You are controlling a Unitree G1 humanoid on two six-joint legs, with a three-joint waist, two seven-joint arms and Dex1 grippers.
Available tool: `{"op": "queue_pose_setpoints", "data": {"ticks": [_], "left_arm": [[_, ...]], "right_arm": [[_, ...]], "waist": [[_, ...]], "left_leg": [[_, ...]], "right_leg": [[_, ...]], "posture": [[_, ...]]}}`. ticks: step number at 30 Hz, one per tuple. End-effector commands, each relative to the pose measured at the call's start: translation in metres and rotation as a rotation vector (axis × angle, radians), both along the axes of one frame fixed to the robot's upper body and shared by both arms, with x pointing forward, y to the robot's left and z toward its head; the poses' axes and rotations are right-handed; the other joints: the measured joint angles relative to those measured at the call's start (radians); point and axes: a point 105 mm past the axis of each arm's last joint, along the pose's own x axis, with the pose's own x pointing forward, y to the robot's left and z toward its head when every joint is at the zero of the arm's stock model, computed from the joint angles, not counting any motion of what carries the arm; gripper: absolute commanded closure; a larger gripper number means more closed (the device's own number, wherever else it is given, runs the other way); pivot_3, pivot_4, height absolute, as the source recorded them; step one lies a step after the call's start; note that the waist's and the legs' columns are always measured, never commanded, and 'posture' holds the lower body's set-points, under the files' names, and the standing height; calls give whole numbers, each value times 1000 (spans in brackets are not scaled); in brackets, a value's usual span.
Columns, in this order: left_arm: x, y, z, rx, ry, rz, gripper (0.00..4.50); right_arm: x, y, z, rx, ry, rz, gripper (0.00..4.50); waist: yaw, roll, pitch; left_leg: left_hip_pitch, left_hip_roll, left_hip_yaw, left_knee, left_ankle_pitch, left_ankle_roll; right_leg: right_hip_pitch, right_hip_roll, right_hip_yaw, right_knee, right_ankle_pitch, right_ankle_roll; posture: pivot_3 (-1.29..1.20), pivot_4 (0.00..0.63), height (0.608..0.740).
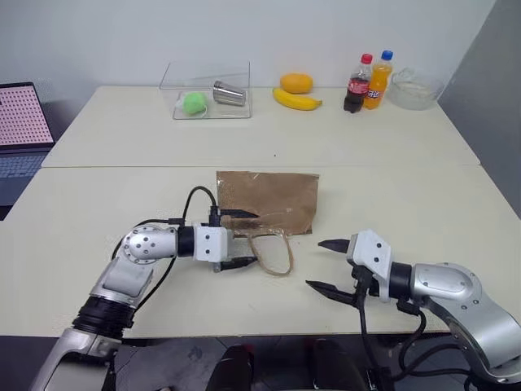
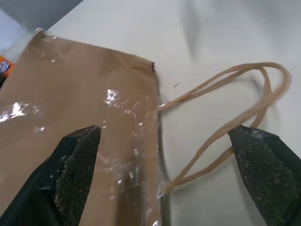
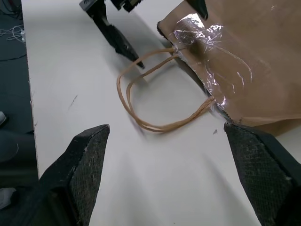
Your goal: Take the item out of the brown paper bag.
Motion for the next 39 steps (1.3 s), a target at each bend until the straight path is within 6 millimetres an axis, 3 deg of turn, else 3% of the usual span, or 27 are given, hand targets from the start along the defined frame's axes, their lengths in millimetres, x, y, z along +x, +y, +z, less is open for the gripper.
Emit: {"op": "queue_pose_setpoints", "data": {"ticks": [1, 4, 7, 14, 20, 23, 32, 35, 39], "left_arm": [[5, -8, 5, -16, -47, -10, 0], [9, -20, 7, -62, -43, -11, 0], [10, -32, 14, -112, -36, -24, 528], [10, -53, 34, -205, 0, -44, 2814], [29, -50, 65, -265, -17, 21, 4472], [38, -47, 79, -276, -33, 43, 4472], [48, -48, 87, -257, -54, 31, 4472], [50, -51, 89, -256, -70, 28, 4500], [54, -52, 91, -255, -83, 39, 4500]], "right_arm": [[-4, 3, 7, 6, -30, 15, 414], [-4, 2, 7, 6, -30, 12, 414], [-5, 2, 4, 3, -23, 17, 370], [-1, 7, 0, 11, -23, 12, 370], [-5, 22, 0, 31, -6, 68, 370], [-3, 33, 2, 44, -17, 94, 370], [20, 65, 4, 62, -50, 132, 370], [34, 73, -3, 42, -62, 122, 1009], [44, 79, -7, 30, -76, 113, 2434]], "waist": [[0, 0, 0], [0, 0, 0], [0, 0, 0], [0, 0, 0], [-2, 0, 0], [-2, 0, 0], [-1, 0, 0], [-2, 0, 0], [-2, 0, 0]], "left_leg": [[0, 0, 0, 0, 0, 0], [0, 0, 0, 0, 0, 0], [0, 0, -1, 0, 0, 0], [0, 0, -1, 1, 0, 0], [0, 0, -1, 2, 0, 0], [0, 0, -1, 2, 0, 0], [0, -1, -2, 3, 0, 0], [0, -1, -2, 3, 0, 0], [0, -1, -2, 3, 0, 0]], "right_leg": [[0, 0, 0, 0, 0, 0], [0, 0, 0, 0, 0, 0], [0, 0, 0, 0, 0, 0], [0, 0, 0, 0, 0, 0], [1, 0, 0, 1, 0, 0], [1, 0, -1, 1, 0, 0], [1, 0, -1, 1, 0, 0], [0, 0, -1, 1, 0, 0], [0, 0, -1, 1, 0, 0]], "posture": [[0, 150, 740], [0, 150, 740], [0, 150, 740], [0, 150, 740], [0, 150, 740], [0, 150, 740], [0, 150, 740], [0, 150, 740], [0, 150, 740]]}}
